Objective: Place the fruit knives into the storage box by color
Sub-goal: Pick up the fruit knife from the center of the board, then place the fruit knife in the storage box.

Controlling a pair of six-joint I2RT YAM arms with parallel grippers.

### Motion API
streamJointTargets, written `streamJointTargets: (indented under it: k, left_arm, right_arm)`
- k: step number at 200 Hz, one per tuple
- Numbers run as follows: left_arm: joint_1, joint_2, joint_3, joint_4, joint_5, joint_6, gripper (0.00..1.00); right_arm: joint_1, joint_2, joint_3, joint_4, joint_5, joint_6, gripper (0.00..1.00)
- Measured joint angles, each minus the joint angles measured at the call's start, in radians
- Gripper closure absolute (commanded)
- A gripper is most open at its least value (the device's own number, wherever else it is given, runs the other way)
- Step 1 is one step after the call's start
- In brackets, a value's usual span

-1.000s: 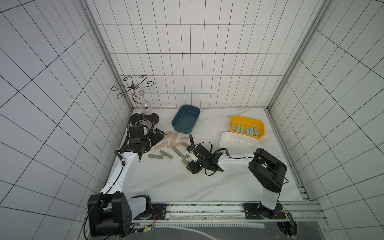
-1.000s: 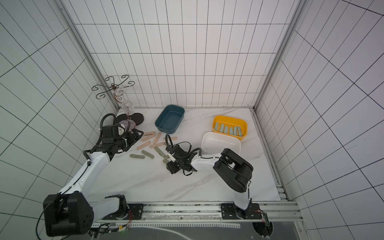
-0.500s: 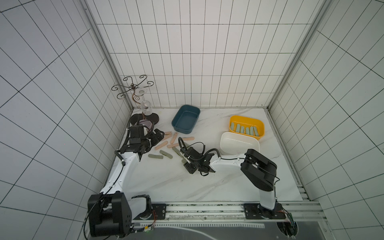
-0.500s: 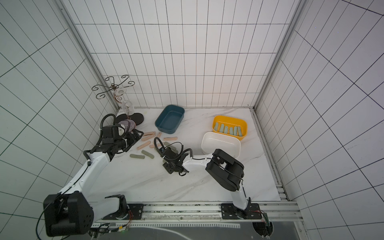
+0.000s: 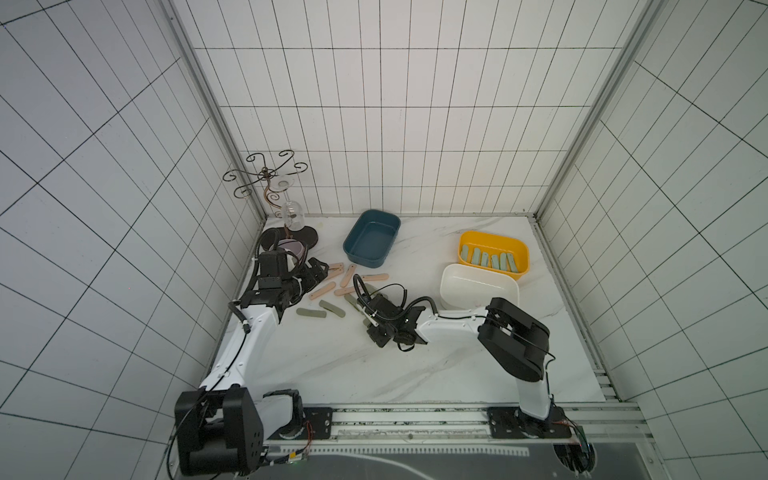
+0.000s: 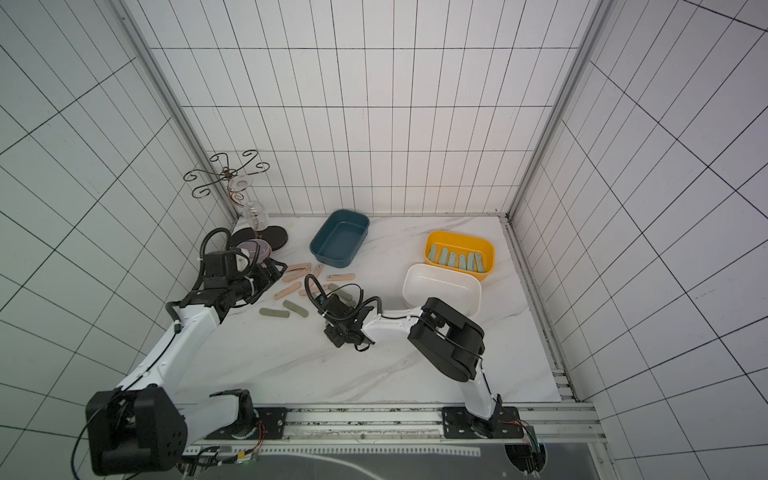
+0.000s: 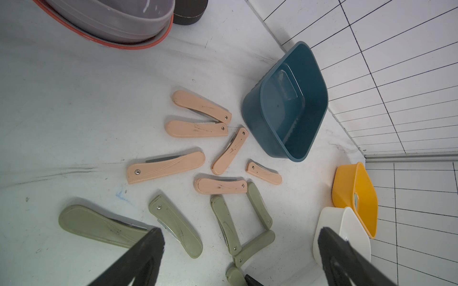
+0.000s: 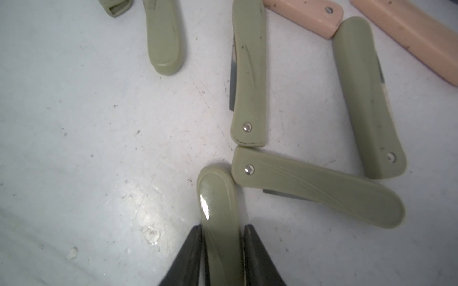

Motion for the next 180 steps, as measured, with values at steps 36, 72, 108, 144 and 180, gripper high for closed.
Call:
streamJointTargets:
  k: [36, 72, 108, 144, 180]
  left_arm:
    - [0.000, 0.000, 0.000, 0.000, 0.001, -0.004, 0.03]
    - [0.000, -0.001, 0.000, 0.003, 0.006, -0.009, 0.03]
    - [-0.005, -0.008, 0.000, 0.006, 0.011, -0.016, 0.03]
    - [-0.045, -0.012, 0.004, 0.006, 0.014, -0.025, 0.03]
    - [-0.103, -0.014, 0.021, 0.006, 0.012, -0.037, 0.03]
  right_arm:
    - [0.000, -0.026, -0.005, -0.042, -0.004, 0.016, 0.74]
    - [0.000, -0.117, -0.055, -0.053, 0.003, 0.040, 0.75]
    - [-0.022, -0.240, -0.110, -0.056, 0.011, 0.066, 0.76]
    - [-0.144, -0.391, -0.142, -0.067, 0.024, 0.099, 0.75]
    - [-0.348, -0.521, -0.174, -0.066, 0.027, 0.155, 0.74]
